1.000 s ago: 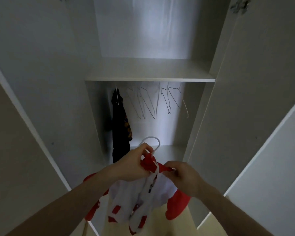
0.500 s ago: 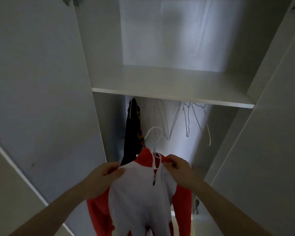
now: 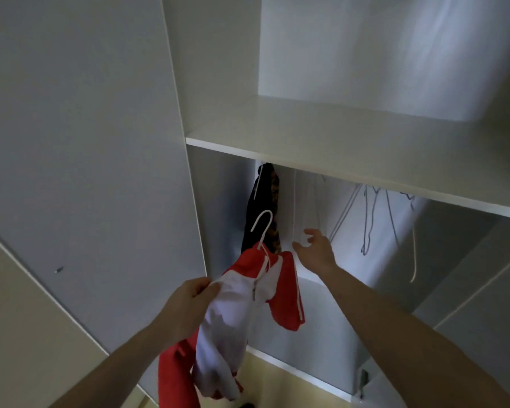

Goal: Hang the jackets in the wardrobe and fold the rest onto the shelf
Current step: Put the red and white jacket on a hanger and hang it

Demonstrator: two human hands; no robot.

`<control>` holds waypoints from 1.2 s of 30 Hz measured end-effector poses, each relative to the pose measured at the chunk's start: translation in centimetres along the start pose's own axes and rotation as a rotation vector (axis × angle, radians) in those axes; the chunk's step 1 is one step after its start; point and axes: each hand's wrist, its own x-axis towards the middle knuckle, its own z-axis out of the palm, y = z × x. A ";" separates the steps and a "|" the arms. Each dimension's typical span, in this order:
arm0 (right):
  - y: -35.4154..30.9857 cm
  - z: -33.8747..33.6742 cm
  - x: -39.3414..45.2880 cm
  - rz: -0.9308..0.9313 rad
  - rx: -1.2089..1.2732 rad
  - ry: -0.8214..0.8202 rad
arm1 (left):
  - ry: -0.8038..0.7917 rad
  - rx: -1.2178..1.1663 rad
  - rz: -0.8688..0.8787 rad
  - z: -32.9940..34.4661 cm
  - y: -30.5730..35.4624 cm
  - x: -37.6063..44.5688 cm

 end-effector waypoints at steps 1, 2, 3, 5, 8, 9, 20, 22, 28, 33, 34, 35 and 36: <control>-0.1 0.1 1.3 0.001 -0.043 0.002 | 0.007 -0.003 -0.006 0.2 0.1 0.7; -0.3 0.3 2.4 0.004 -0.083 -0.009 | 0.012 -0.005 -0.017 0.4 0.2 1.5; -0.5 0.5 3.5 0.019 -0.105 -0.029 | 0.016 -0.009 -0.032 0.6 0.2 2.3; -1.0 1.2 5.5 0.077 -0.110 -0.090 | 0.030 -0.015 -0.058 0.9 0.1 3.9; -1.6 2.4 8.2 0.152 -0.147 -0.138 | 0.055 -0.011 -0.075 1.4 -0.2 6.2; -1.7 2.8 9.1 0.191 -0.125 -0.141 | 0.061 -0.012 -0.085 1.6 -0.3 7.0; -1.1 4.5 14.8 0.349 -0.155 -0.173 | 0.014 -0.092 -0.132 6.1 0.8 16.2; -0.7 4.2 15.0 0.321 -0.175 -0.118 | 0.013 -0.108 -0.141 6.9 0.9 18.0; 1.4 2.2 14.6 0.267 -0.140 -0.016 | -0.009 -0.145 -0.147 8.5 1.5 22.6; 2.3 -0.8 12.9 0.270 -0.264 0.056 | 0.004 -0.244 -0.128 9.2 3.4 25.8; 2.2 -1.3 12.5 0.278 -0.282 0.062 | 0.007 -0.253 -0.126 9.1 4.0 26.4; 2.1 -1.8 12.2 0.290 -0.293 0.061 | 0.012 -0.266 -0.125 9.1 4.5 27.1; 2.0 -2.3 11.8 0.302 -0.306 0.053 | 0.020 -0.278 -0.126 9.0 5.2 27.7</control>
